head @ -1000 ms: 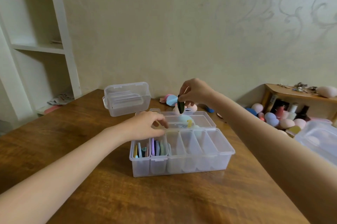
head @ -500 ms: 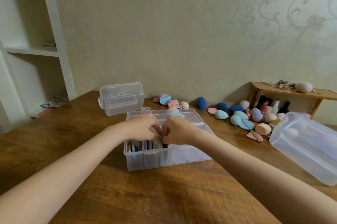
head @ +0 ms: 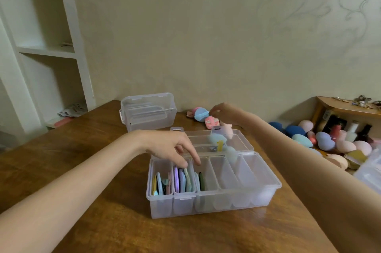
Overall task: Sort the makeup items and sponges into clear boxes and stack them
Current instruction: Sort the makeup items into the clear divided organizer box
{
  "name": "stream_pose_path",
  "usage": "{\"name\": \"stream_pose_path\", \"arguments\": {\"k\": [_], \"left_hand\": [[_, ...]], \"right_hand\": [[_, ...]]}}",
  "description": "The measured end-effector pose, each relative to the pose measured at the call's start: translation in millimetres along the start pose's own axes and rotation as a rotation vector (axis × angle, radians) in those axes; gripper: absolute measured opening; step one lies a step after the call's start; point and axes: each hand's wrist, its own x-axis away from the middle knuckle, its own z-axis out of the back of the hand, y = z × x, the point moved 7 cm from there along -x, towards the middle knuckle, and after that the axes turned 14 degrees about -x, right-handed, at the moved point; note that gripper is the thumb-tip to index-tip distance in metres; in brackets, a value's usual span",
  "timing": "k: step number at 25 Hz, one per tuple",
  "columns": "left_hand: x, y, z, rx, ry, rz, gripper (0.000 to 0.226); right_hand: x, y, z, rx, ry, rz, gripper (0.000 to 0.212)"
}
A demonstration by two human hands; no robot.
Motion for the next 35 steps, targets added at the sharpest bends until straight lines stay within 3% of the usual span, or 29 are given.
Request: {"name": "stream_pose_path", "arguments": {"k": [2, 5, 8, 10, 13, 18, 23, 27, 32, 35], "left_hand": [[-3, -9, -3, 0.071, -0.008, -0.015, 0.028], [-8, -14, -5, 0.122, -0.018, -0.045, 0.024], [-12, -16, -4, 0.120, 0.003, -0.046, 0.022], [-12, -16, -4, 0.114, 0.014, -0.033, 0.023], [-9, -14, -5, 0.090, 0.023, -0.008, 0.023], [2, 5, 1, 0.155, 0.142, -0.005, 0.022], [8, 26, -3, -0.087, 0.161, 0.116, 0.022], [10, 30, -10, -0.090, 0.162, 0.226, 0.026], [5, 35, -12, -0.032, 0.185, 0.240, 0.023], [-1, 34, -18, -0.167, 0.194, 0.326, 0.016]], "right_hand": [[-25, 16, -19, -0.015, -0.081, -0.077, 0.044], [-51, 38, -32, 0.173, -0.114, -0.234, 0.059], [-63, 44, -37, 0.269, -0.123, -0.235, 0.055], [-59, 39, -31, 0.254, -0.045, -0.189, 0.046], [-39, 20, -1, 0.020, 0.141, -0.078, 0.024], [55, -33, 38, -0.315, 0.223, 0.217, 0.019], [132, -52, 14, -0.263, 0.121, 0.284, 0.016], [159, -51, -6, -0.185, 0.090, 0.269, 0.016], [179, -58, -21, -0.035, 0.009, 0.337, 0.023], [178, -60, -22, 0.007, 0.024, 0.342, 0.024]]}}
